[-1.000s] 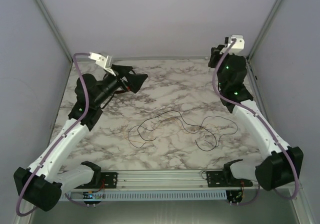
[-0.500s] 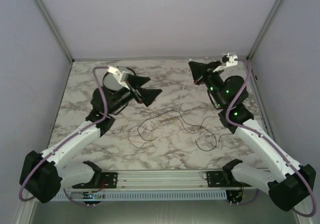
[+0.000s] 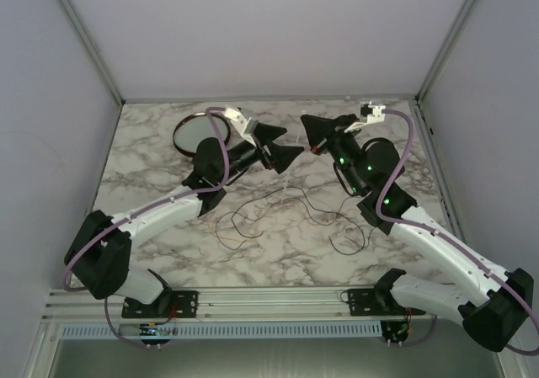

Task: Zip-tie the wires
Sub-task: Pick up the ribbon at the center of the board.

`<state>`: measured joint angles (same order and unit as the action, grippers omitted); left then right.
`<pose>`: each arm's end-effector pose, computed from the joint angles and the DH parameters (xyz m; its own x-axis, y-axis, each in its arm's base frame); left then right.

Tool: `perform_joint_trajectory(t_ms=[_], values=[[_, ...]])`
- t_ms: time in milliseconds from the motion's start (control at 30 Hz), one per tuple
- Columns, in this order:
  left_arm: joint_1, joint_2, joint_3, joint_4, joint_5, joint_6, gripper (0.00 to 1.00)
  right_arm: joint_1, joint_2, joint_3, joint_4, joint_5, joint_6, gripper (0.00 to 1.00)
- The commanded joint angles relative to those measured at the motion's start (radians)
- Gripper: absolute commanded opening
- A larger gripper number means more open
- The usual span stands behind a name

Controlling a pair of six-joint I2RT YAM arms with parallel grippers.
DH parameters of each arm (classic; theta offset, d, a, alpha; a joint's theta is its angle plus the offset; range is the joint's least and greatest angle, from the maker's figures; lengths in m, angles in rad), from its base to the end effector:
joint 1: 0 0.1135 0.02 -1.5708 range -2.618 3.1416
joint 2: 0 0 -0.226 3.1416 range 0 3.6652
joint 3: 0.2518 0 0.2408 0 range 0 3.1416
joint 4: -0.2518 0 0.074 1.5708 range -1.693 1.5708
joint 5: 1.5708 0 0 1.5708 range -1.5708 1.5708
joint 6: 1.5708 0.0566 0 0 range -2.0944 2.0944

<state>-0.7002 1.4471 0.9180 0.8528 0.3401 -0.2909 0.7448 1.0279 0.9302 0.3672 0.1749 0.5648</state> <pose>0.2512 -0.2364 0.3124 -0.0106 -0.3447 -0.9387 0.8834 0.4366 -0.1703 0.2024 0.1732 0.3785 -0.1259 0.6008 -0.7894 -0.5644 0.6110 0.5551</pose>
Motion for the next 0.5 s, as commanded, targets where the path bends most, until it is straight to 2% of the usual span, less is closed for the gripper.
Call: perform_joint_trajectory(t_ms=[0, 200, 367, 400, 467], values=[[-0.018, 0.039, 0.079, 0.132, 0.036, 0.020, 0.72, 0.027, -0.019, -0.011, 0.042, 0.034, 0.014, 0.00], [-0.026, 0.076, 0.110, 0.147, 0.038, 0.013, 0.33, 0.035, -0.031, -0.028, 0.039, 0.053, -0.005, 0.00], [-0.027, 0.089, 0.111, 0.159, 0.045, 0.001, 0.04, 0.034, -0.037, -0.032, 0.045, 0.039, -0.014, 0.00], [-0.027, 0.091, 0.109, 0.168, 0.043, -0.008, 0.00, 0.033, -0.041, -0.034, 0.045, 0.038, -0.015, 0.07], [-0.027, 0.093, 0.104, 0.182, 0.033, -0.031, 0.00, 0.031, -0.068, -0.036, 0.046, 0.036, -0.024, 0.20]])
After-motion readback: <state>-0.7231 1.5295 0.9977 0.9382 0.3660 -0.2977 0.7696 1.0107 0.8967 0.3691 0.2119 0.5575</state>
